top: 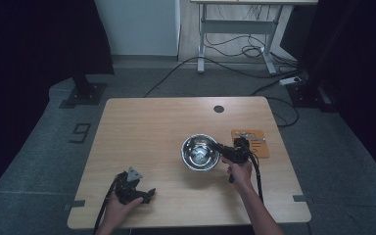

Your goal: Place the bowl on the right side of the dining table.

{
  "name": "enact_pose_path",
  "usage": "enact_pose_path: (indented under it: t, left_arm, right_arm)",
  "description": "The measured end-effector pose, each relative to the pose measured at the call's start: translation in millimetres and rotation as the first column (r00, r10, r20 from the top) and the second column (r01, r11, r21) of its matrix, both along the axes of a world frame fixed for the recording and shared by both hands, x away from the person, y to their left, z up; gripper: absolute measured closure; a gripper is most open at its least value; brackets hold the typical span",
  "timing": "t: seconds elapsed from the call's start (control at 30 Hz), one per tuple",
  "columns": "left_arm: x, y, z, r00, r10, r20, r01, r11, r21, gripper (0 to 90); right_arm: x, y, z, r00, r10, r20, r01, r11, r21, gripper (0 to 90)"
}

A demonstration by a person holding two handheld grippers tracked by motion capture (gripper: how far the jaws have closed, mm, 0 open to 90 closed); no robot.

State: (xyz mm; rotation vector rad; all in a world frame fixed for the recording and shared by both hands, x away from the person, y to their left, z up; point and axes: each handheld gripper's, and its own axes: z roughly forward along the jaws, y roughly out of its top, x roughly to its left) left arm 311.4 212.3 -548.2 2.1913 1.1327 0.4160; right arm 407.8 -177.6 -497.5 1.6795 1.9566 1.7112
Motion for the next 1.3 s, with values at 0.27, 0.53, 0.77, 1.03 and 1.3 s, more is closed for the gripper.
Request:
enact_pose_path:
  t: [0.27, 0.53, 0.77, 1.03, 1.3]
  left_arm:
    - [0.0, 0.0, 0.0, 1.0, 0.0, 0.0, 0.0, 1.0, 0.0, 0.0]
    - [0.0, 0.0, 0.0, 1.0, 0.0, 0.0, 0.0, 1.0, 0.0, 0.0]
    - [0.0, 0.0, 0.0, 1.0, 0.0, 0.0, 0.0, 1.0, 0.0, 0.0]
    - [0.0, 0.0, 0.0, 1.0, 0.0, 0.0, 0.0, 1.0, 0.0, 0.0]
    - [0.1, 0.0, 0.0, 1.0, 0.0, 0.0, 0.0, 1.0, 0.0, 0.0]
  right_arm:
    - [2.3, -13.8, 0.5, 0.9992, -0.041, -0.002, 0.041, 0.999, 0.018, 83.1]
    - [4.2, -23.4, 0.2, 0.9976, -0.069, -0.004, 0.069, 0.997, 0.025, 83.1]
    - [5.3, -30.2, -0.5, 0.995, -0.1, 0.0, 0.1, 0.995, 0.029, 83.1]
    - [6.1, -40.1, 0.7, 0.9917, -0.128, 0.009, 0.128, 0.991, 0.042, 83.1]
    - [5.5, -48.1, 4.7, 0.9889, -0.147, 0.016, 0.146, 0.987, 0.064, 83.1]
